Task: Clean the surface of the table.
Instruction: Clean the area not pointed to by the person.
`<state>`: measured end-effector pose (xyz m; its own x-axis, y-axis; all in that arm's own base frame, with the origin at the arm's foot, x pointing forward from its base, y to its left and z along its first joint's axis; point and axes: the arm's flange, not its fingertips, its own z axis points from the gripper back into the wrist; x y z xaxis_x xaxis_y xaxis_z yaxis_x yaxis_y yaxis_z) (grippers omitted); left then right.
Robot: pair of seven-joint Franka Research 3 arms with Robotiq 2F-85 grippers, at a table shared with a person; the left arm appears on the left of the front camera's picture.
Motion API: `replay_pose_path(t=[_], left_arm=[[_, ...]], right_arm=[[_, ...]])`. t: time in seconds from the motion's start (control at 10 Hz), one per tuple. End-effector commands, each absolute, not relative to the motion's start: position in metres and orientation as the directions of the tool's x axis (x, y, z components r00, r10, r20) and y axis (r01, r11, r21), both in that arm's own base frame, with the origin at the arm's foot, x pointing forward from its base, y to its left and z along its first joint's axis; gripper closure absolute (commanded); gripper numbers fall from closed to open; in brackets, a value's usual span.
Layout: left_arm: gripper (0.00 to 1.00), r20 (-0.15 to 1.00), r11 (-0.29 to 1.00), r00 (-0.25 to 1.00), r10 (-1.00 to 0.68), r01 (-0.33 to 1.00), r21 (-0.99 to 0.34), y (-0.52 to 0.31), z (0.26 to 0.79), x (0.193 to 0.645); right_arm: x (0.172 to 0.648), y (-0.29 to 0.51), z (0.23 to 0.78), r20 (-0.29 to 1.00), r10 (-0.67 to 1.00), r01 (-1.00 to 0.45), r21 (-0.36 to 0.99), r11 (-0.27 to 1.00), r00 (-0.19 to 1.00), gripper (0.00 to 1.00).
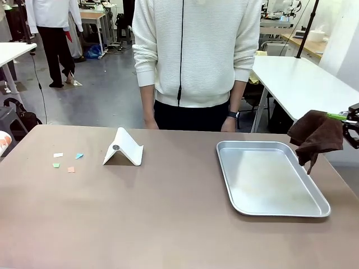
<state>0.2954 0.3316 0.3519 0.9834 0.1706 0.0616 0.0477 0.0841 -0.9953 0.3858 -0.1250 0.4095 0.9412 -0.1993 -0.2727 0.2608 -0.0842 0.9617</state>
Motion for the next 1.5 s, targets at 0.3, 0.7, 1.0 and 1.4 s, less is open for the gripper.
replay_pose_path(t=[0.3,0.7,1.0,1.4], left_arm=[[1.00,0.064,0.070,0.984,0.165,0.053,-0.996,0.330,0.356,0.293],[1.00,0.064,0.070,0.984,0.165,0.053,-0.996,0.330,0.356,0.293],[1.00,0.064,0.070,0.984,0.165,0.053,-0.996,0.330,0.356,0.293],[0.79,0.065,0.263,0.959,0.274,-0.010,-0.965,0.299,0.359,0.303]], right_arm=[[0.382,-0.126,0.414,-0.267,-0.189,0.255,0.963,-0.088,0.945,0.94],[0.382,-0.126,0.414,-0.267,-0.189,0.255,0.963,-0.088,0.945,0.94],[0.382,-0.126,0.414,-0.267,-0.189,0.255,0.963,-0.088,0.945,0.94],[0.382,-0.126,0.414,-0.267,-0.189,0.255,0.963,-0.088,0.945,0.94]])
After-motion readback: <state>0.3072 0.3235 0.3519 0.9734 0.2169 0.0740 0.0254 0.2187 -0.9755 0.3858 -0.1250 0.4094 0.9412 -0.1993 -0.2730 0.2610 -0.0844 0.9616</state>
